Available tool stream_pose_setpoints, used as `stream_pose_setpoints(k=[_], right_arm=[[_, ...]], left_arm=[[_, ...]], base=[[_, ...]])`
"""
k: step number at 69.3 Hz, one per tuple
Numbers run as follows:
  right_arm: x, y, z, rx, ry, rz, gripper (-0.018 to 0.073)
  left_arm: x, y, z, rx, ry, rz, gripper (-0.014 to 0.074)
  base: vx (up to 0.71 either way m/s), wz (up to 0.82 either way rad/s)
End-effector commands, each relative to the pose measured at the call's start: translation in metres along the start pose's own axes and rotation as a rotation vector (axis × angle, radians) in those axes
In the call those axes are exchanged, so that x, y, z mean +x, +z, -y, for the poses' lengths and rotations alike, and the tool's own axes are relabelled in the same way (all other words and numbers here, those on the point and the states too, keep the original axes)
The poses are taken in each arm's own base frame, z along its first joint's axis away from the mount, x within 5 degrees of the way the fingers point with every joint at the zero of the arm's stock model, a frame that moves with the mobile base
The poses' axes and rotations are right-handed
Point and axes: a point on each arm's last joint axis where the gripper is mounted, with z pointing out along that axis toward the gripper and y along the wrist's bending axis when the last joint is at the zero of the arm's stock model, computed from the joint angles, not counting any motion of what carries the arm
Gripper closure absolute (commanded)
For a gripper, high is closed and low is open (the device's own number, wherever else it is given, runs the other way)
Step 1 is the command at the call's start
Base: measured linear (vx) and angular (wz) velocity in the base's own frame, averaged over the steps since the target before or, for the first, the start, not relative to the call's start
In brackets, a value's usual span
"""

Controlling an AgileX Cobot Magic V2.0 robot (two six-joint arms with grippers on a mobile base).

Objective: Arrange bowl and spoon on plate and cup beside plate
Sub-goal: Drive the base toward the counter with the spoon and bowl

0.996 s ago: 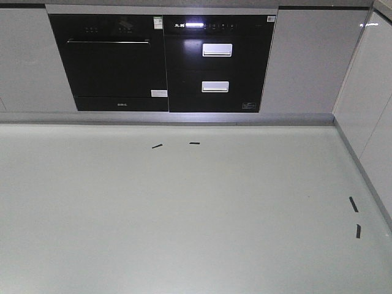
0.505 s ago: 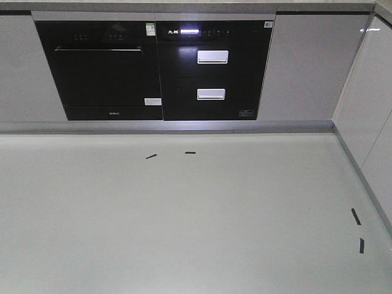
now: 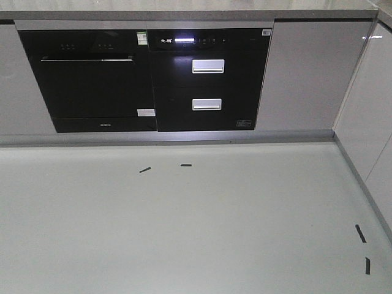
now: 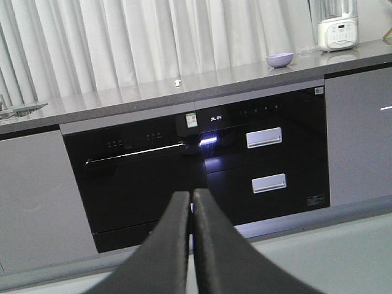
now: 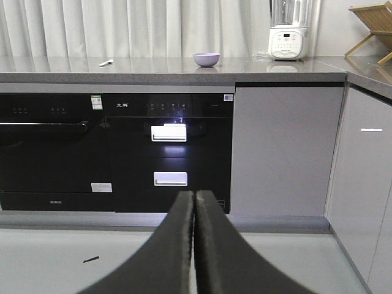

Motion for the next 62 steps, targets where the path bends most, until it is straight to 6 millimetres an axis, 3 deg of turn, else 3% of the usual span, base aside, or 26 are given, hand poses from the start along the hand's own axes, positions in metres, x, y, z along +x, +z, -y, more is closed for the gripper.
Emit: stream_pose_setpoints(k=[1, 62], right_arm=[[-0.0058, -0.0008, 0.0001, 0.003, -0.003, 0.078, 0.0568], [-0.0058, -0.0008, 0.0001, 0.003, -0.003, 0.078, 0.0568]], left_arm=[[-0.0104, -0.0018, -0.0005, -0.004, -0.007, 0.097, 0.0603], [-0.0104, -0.0018, -0.0005, -0.004, -0.007, 0.097, 0.0603]], base=[[0.23, 0.0], [0.25, 0.02]])
